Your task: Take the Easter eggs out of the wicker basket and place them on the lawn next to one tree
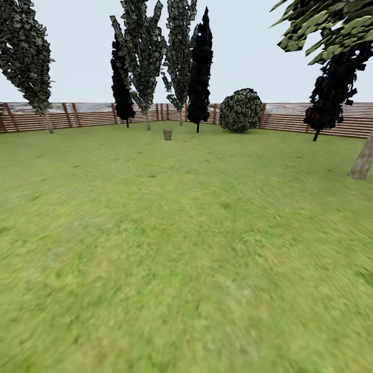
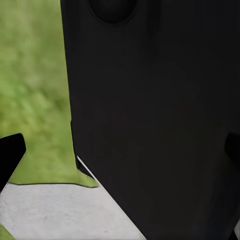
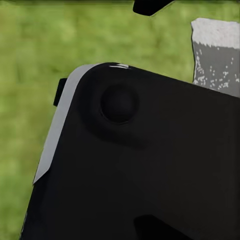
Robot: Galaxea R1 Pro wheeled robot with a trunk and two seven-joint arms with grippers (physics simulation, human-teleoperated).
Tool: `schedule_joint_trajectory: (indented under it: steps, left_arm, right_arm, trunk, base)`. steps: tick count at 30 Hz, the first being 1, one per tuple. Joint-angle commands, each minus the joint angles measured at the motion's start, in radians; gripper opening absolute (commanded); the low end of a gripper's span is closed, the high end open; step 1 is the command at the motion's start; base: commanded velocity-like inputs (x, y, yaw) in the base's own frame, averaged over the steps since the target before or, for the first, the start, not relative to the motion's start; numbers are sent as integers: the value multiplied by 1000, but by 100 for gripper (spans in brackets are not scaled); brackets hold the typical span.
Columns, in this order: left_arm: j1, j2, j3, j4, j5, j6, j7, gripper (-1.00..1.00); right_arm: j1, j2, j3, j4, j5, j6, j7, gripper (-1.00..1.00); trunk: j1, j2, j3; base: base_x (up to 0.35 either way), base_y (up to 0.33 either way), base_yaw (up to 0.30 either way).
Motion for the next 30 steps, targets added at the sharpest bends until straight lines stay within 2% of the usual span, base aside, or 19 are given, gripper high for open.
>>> schedule_joint_trajectory:
  steps: [1, 17, 30]
  left_arm:
    - [0, 0, 1, -1, 0, -1, 1, 100]
    - [0, -1, 0, -1, 0, -1, 1, 100]
    - [0, -2, 0, -1, 0, 1, 1, 100]
  right_arm:
    - [-1, 0, 2, 1, 2, -2, 0, 100]
    - [-1, 4, 4, 0, 3, 0, -2, 100]
    - [-1, -3, 1, -2, 0, 0, -4, 100]
  trunk:
    - [1, 0, -1]
    - [1, 0, -1]
    - [1, 0, -1]
  base:
    - [323, 0, 0]
    - [323, 0, 0]
    - [323, 0, 0]
